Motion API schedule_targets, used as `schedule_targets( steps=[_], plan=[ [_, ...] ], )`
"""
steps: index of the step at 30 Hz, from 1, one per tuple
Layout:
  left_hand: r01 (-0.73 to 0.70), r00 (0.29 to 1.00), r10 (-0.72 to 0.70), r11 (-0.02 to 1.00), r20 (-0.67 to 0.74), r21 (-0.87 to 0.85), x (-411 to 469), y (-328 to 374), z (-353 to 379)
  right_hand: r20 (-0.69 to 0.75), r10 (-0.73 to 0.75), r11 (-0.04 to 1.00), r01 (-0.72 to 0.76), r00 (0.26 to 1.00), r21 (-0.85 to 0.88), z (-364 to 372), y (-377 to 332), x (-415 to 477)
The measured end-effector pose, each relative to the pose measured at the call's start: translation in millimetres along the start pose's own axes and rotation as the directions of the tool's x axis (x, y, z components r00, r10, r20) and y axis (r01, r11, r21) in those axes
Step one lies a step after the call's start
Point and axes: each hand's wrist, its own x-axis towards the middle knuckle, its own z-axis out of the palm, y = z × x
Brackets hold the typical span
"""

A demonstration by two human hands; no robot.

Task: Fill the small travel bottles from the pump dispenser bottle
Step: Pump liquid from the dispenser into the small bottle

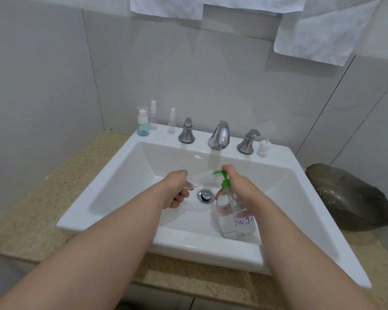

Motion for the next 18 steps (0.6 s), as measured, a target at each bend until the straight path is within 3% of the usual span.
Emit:
schedule_targets(
  steps=[18],
  plan=[
    [-0.001, 1.0, 0.0, 1.0, 0.026, 0.02, -1.3, 0.1, 0.5, -0.062, -0.003, 0.999, 0.0, 0.998, -0.036, 1.9, 0.2, -2.5]
  ],
)
